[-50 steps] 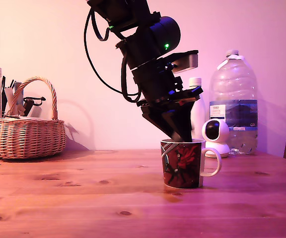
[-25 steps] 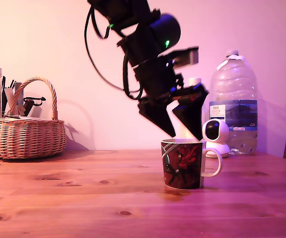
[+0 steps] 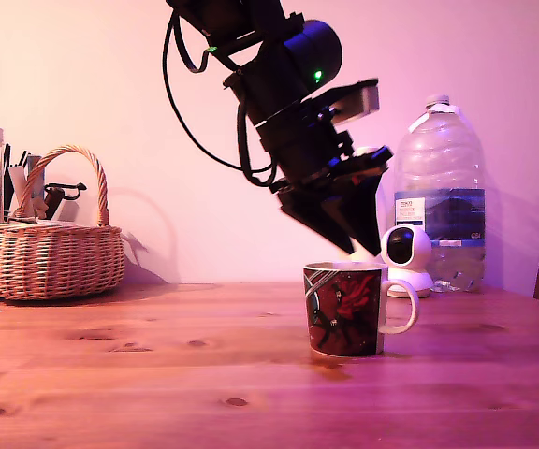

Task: Pick up the coffee capsules from the table one by one and drop them inside the nearest coffee cup

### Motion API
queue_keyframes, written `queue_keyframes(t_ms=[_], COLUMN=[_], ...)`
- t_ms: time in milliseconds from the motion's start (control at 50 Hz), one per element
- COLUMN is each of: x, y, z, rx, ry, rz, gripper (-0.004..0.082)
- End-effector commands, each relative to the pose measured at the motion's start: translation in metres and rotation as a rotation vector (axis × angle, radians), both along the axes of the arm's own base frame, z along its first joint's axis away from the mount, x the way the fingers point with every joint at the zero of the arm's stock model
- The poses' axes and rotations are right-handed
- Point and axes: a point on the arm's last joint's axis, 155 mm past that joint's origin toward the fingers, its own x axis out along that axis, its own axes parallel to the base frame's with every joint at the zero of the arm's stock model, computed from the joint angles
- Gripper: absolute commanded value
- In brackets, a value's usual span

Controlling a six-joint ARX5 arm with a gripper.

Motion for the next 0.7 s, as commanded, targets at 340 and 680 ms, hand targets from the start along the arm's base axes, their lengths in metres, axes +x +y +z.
queue_keyframes(t_ms=[340, 680], x=[-0.006, -0.008], y=[0.009, 0.082], z=[0.049, 0.058], rx=[-0.117, -0.208], ry=[-0.102, -0.159], rz=[-0.016, 0.134], gripper=[-0.0019, -0.0019])
